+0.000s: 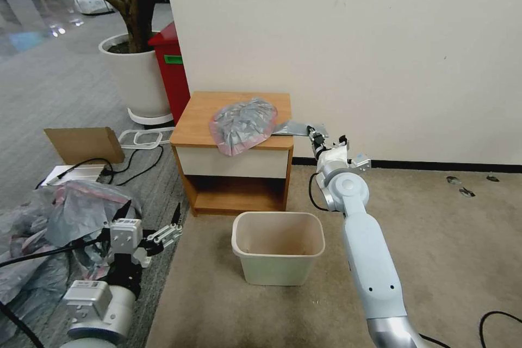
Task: Pick up the garbage bag from the table and place it over the trash can.
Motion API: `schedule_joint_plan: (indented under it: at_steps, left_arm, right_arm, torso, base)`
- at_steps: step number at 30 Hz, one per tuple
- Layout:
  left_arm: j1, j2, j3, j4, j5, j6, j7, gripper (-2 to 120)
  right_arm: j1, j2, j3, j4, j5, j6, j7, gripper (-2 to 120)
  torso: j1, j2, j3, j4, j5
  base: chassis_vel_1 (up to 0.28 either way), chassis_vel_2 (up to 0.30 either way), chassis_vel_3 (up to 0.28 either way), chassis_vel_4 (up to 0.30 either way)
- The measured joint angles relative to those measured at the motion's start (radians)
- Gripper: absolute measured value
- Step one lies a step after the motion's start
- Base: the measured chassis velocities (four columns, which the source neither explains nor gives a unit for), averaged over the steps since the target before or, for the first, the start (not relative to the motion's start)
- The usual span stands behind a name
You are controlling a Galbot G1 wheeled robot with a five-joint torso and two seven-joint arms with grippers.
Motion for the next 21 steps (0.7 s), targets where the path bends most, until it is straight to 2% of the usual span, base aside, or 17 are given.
schedule_joint_plan:
  at_steps: [1, 2, 4, 6, 9, 10, 16, 18, 20, 21]
  left_arm:
    - [0.000, -0.001, 0.001, 0.000, 0.005, 0.000, 0.001, 100]
    - [0.000, -0.001, 0.002, 0.000, 0.007, 0.001, 0.002, 100]
    - [-0.001, -0.001, 0.002, 0.000, 0.008, 0.001, 0.002, 100]
    - [-0.004, -0.002, 0.005, 0.000, 0.010, 0.003, 0.005, 100]
    - [-0.007, -0.002, 0.007, 0.000, 0.011, 0.005, 0.008, 100]
    - [-0.009, -0.003, 0.008, 0.000, 0.012, 0.006, 0.009, 100]
    - [-0.008, -0.006, 0.008, 0.000, 0.044, 0.004, 0.010, 100]
    - [-0.007, -0.007, 0.007, 0.000, 0.055, 0.002, 0.010, 100]
    - [-0.006, -0.007, 0.007, 0.000, 0.062, 0.000, 0.010, 100]
    - [-0.006, -0.007, 0.007, 0.000, 0.062, 0.000, 0.010, 100]
  right_arm:
    - [-0.012, -0.006, -0.007, 0.026, 0.001, 0.000, 0.006, 0]
    - [-0.036, -0.014, -0.018, 0.073, 0.001, 0.000, 0.016, 0]
    - [-0.044, -0.017, -0.023, 0.089, 0.002, 0.000, 0.020, 0]
    - [-0.095, -0.031, -0.048, 0.179, 0.009, 0.000, 0.047, 0]
    - [-0.128, -0.042, -0.062, 0.226, 0.012, 0.001, 0.060, 0]
    - [-0.172, -0.056, -0.079, 0.285, 0.016, 0.001, 0.077, 0]
    - [-0.290, -0.090, -0.131, 0.429, 0.029, 0.002, 0.130, 0]
    - [-0.326, -0.100, -0.158, 0.477, 0.030, 0.009, 0.150, 0]
    - [-0.398, -0.117, -0.225, 0.579, 0.026, 0.026, 0.193, 0]
    - [-0.398, -0.117, -0.225, 0.579, 0.026, 0.026, 0.193, 0]
  torso:
    - [0.000, 0.000, 0.000, 0.0000, 0.0000]
    - [0.000, 0.000, 0.000, 0.0000, -0.0001]
    - [0.000, 0.000, 0.000, -0.0001, -0.0001]
    - [0.000, 0.000, 0.000, 0.0002, -0.0001]
    - [0.000, 0.000, 0.000, 0.0001, -0.0001]
    - [0.000, 0.000, 0.000, -0.0001, -0.0001]
    - [0.000, 0.000, 0.000, 0.0000, 0.0000]
    - [0.000, 0.000, 0.000, -0.0001, 0.0000]
    - [0.000, 0.000, 0.000, 0.0000, -0.0001]
    - [0.000, 0.000, 0.000, 0.0000, -0.0001]
  base:
    - [0.000, 0.000, 0.000, 0.000]
    - [0.000, 0.000, 0.000, 0.000]
    - [0.000, 0.000, 0.000, 0.000]
    - [0.000, 0.000, 0.000, 0.000]
    - [0.000, 0.000, 0.000, 0.000]
    - [0.000, 0.000, 0.000, 0.000]
    - [0.000, 0.000, 0.000, 0.000]
    - [0.000, 0.000, 0.000, 0.000]
    - [0.000, 0.000, 0.000, 0.000]
    - [0.000, 0.000, 0.000, 0.000]
